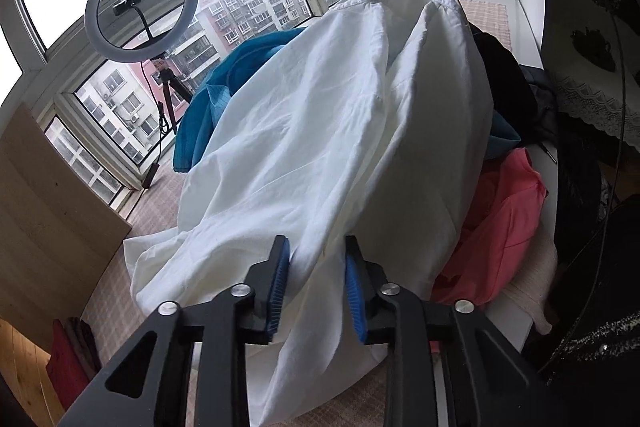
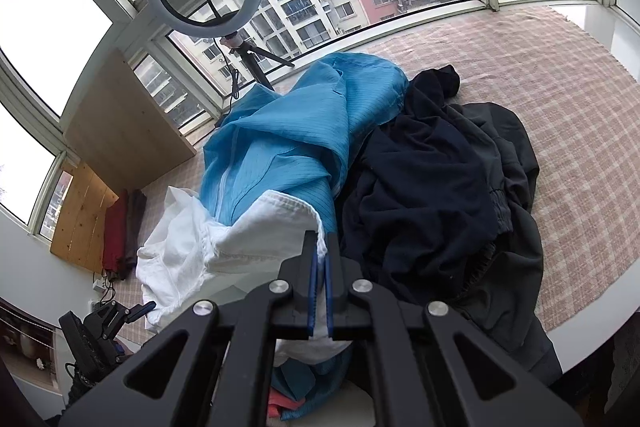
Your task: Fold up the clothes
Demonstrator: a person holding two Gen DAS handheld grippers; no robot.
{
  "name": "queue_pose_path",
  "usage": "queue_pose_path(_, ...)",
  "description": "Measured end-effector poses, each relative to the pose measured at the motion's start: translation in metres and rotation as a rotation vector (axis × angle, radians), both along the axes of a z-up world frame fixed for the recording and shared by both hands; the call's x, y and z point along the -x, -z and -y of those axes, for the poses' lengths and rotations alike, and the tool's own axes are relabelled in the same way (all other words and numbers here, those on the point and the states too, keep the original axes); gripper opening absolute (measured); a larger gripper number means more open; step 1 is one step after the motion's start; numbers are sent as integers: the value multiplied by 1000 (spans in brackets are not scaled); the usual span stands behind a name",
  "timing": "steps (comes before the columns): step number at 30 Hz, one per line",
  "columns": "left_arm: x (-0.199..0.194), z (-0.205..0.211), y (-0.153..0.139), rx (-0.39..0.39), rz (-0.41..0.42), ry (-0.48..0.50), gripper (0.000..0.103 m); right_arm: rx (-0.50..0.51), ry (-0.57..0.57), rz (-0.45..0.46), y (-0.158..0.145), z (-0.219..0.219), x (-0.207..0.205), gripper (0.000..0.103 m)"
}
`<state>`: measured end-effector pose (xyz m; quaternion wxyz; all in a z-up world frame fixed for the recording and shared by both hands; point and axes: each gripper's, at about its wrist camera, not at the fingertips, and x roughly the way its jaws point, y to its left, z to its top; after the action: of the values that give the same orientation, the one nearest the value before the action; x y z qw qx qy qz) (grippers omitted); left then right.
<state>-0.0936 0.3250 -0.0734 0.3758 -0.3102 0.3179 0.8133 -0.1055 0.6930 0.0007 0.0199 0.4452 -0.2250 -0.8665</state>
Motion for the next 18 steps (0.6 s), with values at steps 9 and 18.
queue_pose_path(9, 25, 50, -73, -130, -7, -112, 1, 12, -67, -107, -39, 24, 8, 3)
queue_pose_path(18, 11, 139, -277, -150, -465, -299, 1, 46, -258, -606, -267, 117, 24, 3)
